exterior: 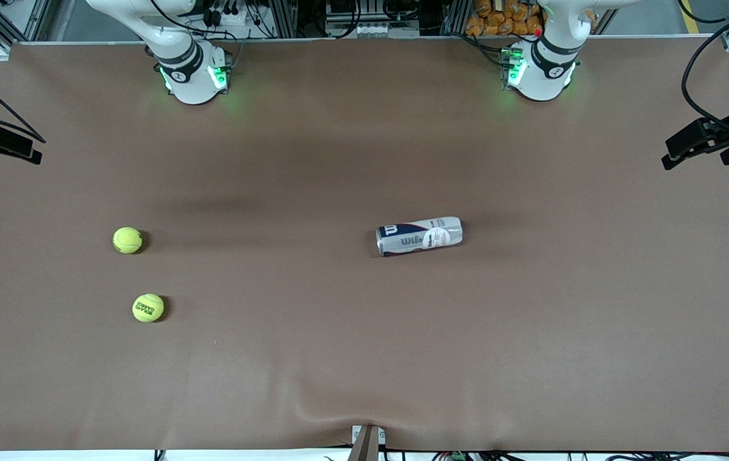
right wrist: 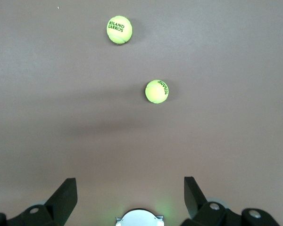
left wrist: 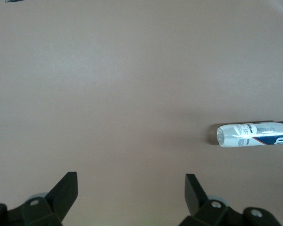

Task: Insert tennis ball vertically with right arm

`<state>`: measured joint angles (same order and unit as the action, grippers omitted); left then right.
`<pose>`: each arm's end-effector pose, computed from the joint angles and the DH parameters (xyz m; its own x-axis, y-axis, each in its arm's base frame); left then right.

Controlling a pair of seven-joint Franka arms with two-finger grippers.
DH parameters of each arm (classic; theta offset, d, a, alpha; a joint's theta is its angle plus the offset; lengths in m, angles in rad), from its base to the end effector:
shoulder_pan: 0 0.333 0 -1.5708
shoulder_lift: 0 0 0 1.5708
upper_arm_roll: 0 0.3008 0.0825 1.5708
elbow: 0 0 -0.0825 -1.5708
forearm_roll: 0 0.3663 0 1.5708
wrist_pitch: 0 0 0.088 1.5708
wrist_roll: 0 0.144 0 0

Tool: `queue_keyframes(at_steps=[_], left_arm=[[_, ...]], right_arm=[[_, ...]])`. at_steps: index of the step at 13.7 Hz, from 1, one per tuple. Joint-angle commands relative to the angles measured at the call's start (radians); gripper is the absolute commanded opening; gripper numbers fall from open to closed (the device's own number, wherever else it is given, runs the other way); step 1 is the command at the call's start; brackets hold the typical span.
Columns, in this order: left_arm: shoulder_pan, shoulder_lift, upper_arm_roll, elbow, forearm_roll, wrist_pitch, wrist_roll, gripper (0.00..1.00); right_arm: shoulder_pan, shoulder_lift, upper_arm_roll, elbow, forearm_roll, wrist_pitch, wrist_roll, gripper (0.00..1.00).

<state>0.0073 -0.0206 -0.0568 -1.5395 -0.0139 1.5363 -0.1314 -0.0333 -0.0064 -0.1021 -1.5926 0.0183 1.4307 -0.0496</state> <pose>0.5276 -0.0285 0.5944 0.9966 0.0813 0.0156 0.0811 -0.9966 0.0149 0.5084 -0.0665 0.5553 0.9847 -0.0814 -0.1538 -0.0865 -0.9959 -0.0266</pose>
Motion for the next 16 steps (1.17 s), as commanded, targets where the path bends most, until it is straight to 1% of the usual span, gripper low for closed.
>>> queue_keyframes(at_steps=[1, 5, 14, 16], left_arm=[[0.011, -0.007, -0.015, 0.013, 0.05, -0.019, 0.021, 1.0], [0.022, 0.016, -0.009, 0.047, 0.048, -0.021, 0.024, 1.0], [0.017, 0.016, -0.017, 0.047, 0.032, -0.068, 0.026, 1.0], [0.02, 0.024, -0.015, 0.045, 0.009, -0.067, 0.027, 1.0]], right_arm=[[-0.003, -0.003, 0.005, 0.0, 0.0, 0.008, 0.002, 1.0], [-0.003, 0.009, 0.007, -0.001, 0.0, 0.011, 0.002, 1.0], [0.003, 0.008, 0.01, -0.001, 0.0, 0.017, 0.002, 1.0], [0.001, 0.008, 0.01, -0.001, 0.0, 0.017, 0.002, 1.0]])
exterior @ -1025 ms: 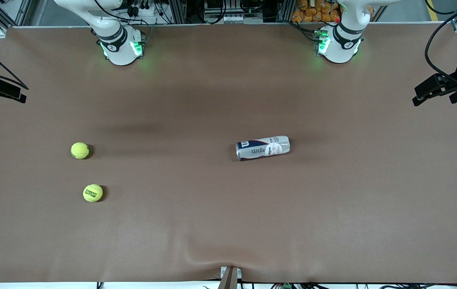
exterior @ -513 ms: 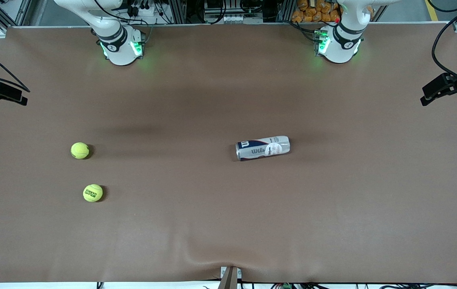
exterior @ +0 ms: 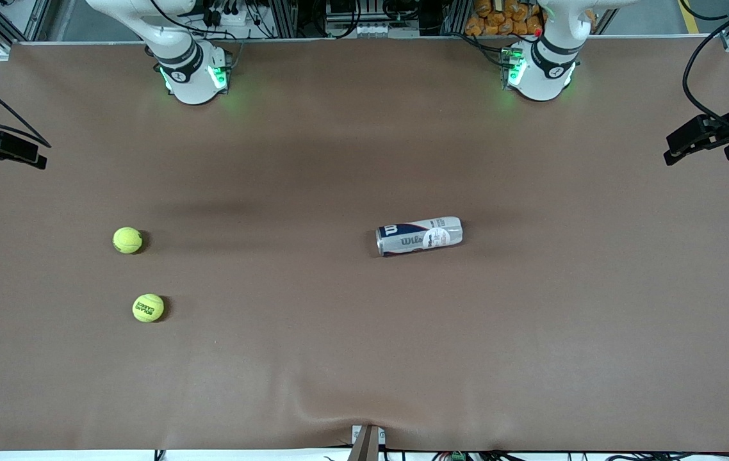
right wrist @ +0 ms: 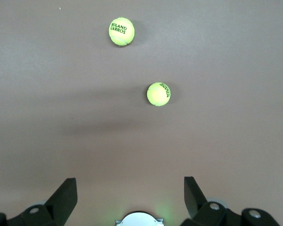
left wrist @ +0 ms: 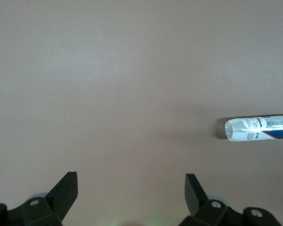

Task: Insert tennis ball vertically with right arm

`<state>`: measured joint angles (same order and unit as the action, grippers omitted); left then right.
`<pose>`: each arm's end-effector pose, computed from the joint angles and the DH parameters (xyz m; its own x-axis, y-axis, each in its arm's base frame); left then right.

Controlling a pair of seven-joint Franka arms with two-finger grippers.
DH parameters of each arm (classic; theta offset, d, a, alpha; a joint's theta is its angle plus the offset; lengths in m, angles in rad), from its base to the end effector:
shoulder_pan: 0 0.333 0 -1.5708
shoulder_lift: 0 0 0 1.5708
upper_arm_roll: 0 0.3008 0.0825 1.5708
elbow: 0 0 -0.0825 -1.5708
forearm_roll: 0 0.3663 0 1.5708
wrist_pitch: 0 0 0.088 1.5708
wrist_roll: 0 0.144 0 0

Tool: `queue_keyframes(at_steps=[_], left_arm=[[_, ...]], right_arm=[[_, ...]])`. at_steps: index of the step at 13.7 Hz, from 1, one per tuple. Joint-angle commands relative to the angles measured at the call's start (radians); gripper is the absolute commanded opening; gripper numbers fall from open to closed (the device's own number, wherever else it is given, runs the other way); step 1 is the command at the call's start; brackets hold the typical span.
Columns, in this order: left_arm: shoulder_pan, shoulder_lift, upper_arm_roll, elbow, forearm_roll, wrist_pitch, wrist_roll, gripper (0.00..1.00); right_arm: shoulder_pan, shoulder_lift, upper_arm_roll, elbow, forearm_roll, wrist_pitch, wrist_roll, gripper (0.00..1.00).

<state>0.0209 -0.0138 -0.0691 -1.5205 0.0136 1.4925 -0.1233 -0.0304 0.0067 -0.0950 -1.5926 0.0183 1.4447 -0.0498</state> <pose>0.5240 -0.0235 0.5955 0.9970 0.0761 -0.0123 0.0759 -0.9970 -0.0162 0.5141 -0.0618 0.5495 0.9856 -0.0719 -0.1529 -0.0766 -0.9967 -0.0253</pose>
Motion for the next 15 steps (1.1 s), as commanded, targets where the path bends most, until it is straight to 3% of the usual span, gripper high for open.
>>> queue_keyframes(at_steps=[1, 15], left_arm=[[0.007, 0.034, -0.001, 0.029, -0.023, -0.023, 0.02, 1.0], [0.007, 0.057, 0.008, 0.028, -0.017, -0.023, 0.016, 1.0]], right_arm=[[-0.002, -0.005, 0.001, -0.001, 0.0, 0.002, 0.002, 1.0], [-0.002, -0.005, 0.001, -0.018, 0.0, 0.017, 0.002, 1.0]])
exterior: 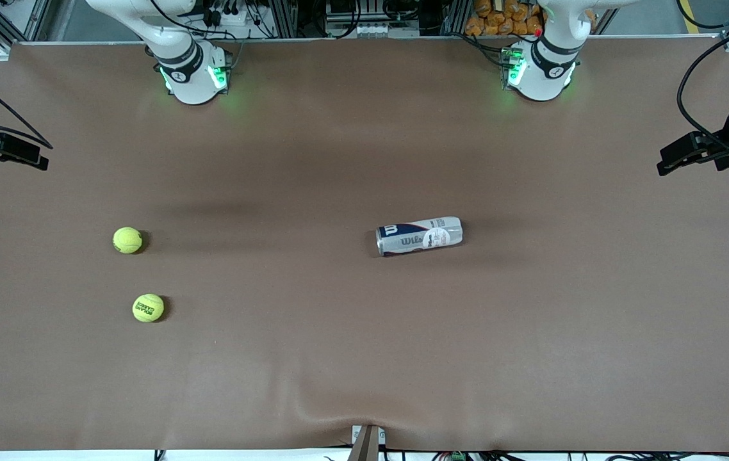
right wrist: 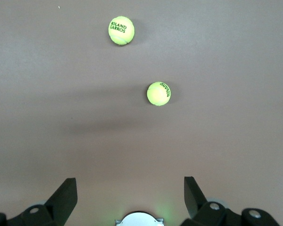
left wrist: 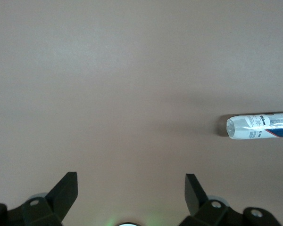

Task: Insert tennis ball vertically with right arm

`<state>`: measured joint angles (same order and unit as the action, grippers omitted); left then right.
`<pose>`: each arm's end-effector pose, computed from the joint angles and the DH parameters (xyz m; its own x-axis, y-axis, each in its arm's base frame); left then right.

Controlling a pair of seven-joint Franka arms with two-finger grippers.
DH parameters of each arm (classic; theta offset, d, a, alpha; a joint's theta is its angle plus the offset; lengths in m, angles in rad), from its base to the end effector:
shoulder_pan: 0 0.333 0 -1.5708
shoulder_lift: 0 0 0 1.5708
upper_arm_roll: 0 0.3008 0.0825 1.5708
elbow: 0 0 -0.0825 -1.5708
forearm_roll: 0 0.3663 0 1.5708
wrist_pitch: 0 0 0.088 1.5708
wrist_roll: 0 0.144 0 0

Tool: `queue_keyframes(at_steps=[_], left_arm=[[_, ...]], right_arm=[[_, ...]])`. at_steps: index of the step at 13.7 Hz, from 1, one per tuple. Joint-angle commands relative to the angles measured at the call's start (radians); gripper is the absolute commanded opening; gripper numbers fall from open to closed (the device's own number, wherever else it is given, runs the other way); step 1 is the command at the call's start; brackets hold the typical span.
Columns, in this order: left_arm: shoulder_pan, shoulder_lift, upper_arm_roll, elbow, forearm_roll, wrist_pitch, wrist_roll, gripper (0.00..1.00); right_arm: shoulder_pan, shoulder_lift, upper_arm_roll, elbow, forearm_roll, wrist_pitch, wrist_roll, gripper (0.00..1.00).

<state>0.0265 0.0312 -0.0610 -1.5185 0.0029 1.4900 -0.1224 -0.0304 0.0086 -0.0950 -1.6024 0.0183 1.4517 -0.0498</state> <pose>0.5353 -0.0176 0.5723 0.9944 0.0880 -0.0590 0.0877 -0.9961 -0.0083 0.5147 -0.0619 0.5447 0.9849 -0.0719 -0.1575 -0.0768 -0.9967 -0.0253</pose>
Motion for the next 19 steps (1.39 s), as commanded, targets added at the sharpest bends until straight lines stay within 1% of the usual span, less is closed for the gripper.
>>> queue_keyframes(at_steps=[1, 4, 7, 9, 12, 17, 19], left_arm=[[0.001, 0.013, 0.0, 0.027, -0.006, -0.02, 0.017, 1.0], [0.004, 0.027, 0.001, 0.026, -0.006, -0.02, 0.017, 1.0], [-0.013, 0.047, -0.008, 0.027, -0.059, -0.02, 0.018, 1.0], [-0.026, 0.071, -0.029, 0.027, -0.064, -0.019, 0.018, 1.0], [-0.057, 0.134, -0.072, 0.027, -0.058, -0.011, 0.015, 1.0], [-0.192, 0.234, -0.076, 0.027, -0.046, 0.061, 0.014, 1.0], [-0.253, 0.274, -0.076, 0.027, -0.011, 0.09, 0.006, 1.0]], right_arm=[[0.0, -0.007, 0.001, -0.01, 0.0, 0.015, 0.002, 1.0], [0.0, -0.006, 0.003, -0.01, 0.0, 0.016, 0.002, 1.0], [0.0, -0.006, 0.003, -0.01, 0.0, 0.018, 0.002, 1.0], [0.0, -0.006, 0.003, -0.01, 0.0, 0.016, 0.002, 1.0], [-0.002, -0.006, 0.001, -0.011, 0.0, 0.018, 0.002, 1.0], [-0.002, -0.004, 0.001, -0.021, 0.0, 0.025, 0.002, 1.0], [-0.002, -0.004, 0.001, -0.028, 0.0, 0.032, 0.002, 1.0]])
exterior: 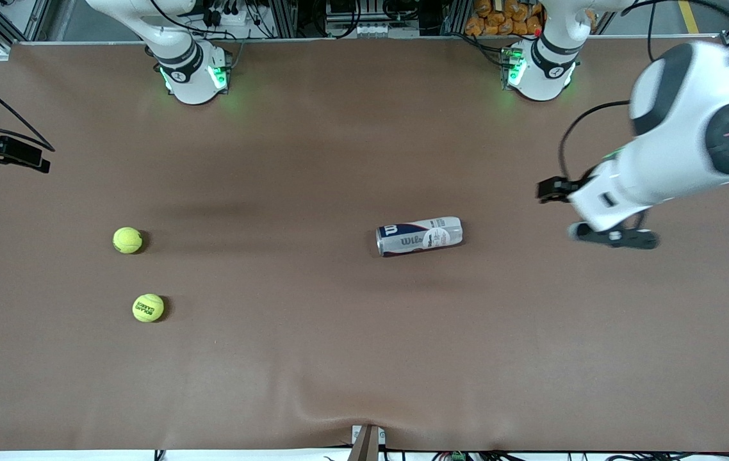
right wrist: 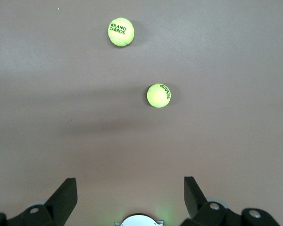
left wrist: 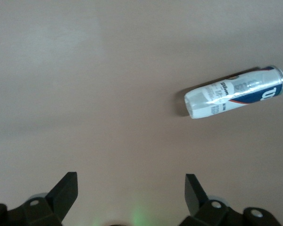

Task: Insert tennis ball vertically with right arm
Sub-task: 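Reach the left gripper down to the Wilson ball can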

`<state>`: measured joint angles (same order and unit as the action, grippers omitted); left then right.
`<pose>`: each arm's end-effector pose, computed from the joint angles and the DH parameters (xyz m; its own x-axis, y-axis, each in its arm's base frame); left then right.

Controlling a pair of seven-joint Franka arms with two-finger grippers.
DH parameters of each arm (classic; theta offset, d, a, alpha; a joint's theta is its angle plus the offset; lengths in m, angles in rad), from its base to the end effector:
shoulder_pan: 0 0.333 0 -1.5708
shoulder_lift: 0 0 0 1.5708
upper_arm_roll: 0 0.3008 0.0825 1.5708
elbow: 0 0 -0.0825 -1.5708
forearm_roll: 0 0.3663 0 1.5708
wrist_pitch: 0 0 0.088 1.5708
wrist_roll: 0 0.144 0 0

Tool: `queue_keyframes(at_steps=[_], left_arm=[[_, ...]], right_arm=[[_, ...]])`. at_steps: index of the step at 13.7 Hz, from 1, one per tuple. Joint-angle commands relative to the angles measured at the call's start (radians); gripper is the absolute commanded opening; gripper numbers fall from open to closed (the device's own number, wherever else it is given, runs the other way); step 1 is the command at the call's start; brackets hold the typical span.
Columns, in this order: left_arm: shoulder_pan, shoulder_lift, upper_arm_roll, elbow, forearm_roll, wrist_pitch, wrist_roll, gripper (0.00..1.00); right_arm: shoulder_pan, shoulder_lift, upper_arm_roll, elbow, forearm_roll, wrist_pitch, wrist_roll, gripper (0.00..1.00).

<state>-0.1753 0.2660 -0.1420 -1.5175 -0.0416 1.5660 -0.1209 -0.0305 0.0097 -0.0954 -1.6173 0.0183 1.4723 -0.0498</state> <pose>0.5597 -0.1826 0.4470 0.9564 -0.1910 -0.2210 -0.1841 -0.9816 0.0515 0.5168 -0.0624 0.5390 0.9855 -0.0729 -0.1530 -0.0776 -0.9967 -0.0250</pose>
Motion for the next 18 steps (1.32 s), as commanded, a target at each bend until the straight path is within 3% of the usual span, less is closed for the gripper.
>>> queue_keyframes(at_steps=[1, 5, 9, 12, 18], left_arm=[[-0.081, 0.062, 0.004, 0.026, 0.042, 0.014, -0.008, 1.0], [-0.164, 0.173, 0.005, 0.028, 0.054, 0.02, -0.009, 1.0], [-0.228, 0.22, 0.005, 0.03, 0.065, 0.058, 0.001, 1.0], [-0.305, 0.236, 0.005, 0.025, 0.181, 0.059, 0.004, 1.0], [-0.403, 0.272, 0.004, -0.026, 0.336, 0.014, 0.014, 1.0]], right_arm=[[-0.003, -0.005, 0.002, -0.018, 0.0, 0.011, 0.002, 1.0], [-0.003, -0.013, 0.002, -0.056, 0.0, 0.032, 0.002, 1.0], [-0.003, -0.022, 0.002, -0.095, 0.0, 0.059, 0.002, 1.0], [-0.005, -0.031, 0.002, -0.121, 0.0, 0.078, 0.001, 1.0], [-0.008, -0.122, 0.002, -0.308, 0.0, 0.221, 0.001, 1.0]])
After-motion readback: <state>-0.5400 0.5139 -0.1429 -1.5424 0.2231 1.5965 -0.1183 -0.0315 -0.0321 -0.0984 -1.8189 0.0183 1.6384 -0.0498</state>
